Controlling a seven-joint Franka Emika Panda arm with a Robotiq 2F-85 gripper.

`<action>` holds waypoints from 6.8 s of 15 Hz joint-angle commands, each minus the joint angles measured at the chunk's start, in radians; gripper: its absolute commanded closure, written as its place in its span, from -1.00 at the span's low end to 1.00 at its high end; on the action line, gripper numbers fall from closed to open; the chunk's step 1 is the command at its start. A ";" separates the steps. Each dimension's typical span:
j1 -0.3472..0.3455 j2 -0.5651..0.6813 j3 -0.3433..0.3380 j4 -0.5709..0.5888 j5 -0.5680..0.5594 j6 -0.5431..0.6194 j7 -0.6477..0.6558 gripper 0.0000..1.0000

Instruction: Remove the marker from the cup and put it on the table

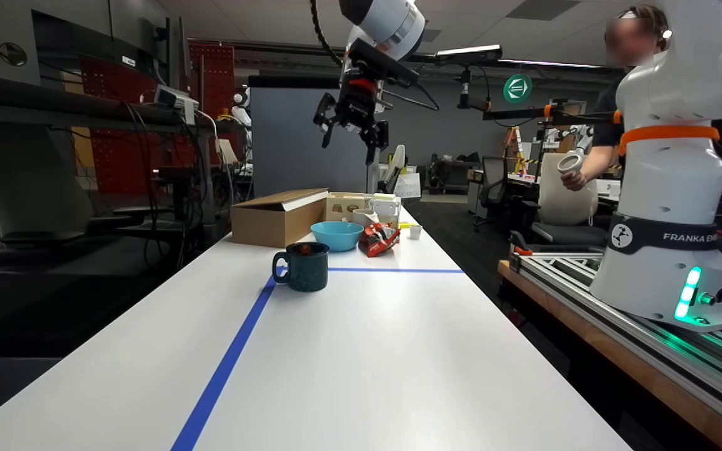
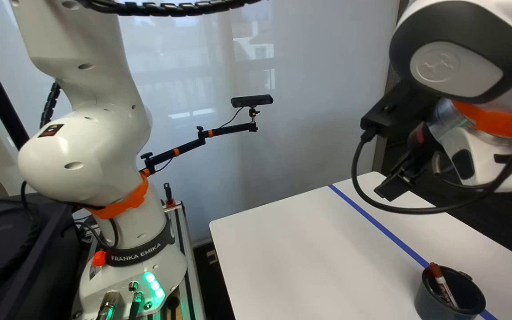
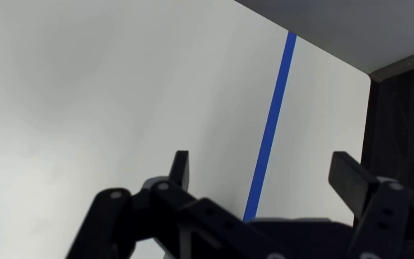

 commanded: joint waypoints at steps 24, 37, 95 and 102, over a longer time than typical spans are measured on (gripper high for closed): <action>-0.119 0.479 0.021 0.309 0.236 0.031 0.202 -1.00; -0.191 0.638 0.037 0.469 0.267 0.015 0.154 -1.00; -0.203 0.774 0.074 0.588 0.257 -0.015 0.118 0.30; -0.205 0.821 0.078 0.639 0.249 -0.023 0.117 0.90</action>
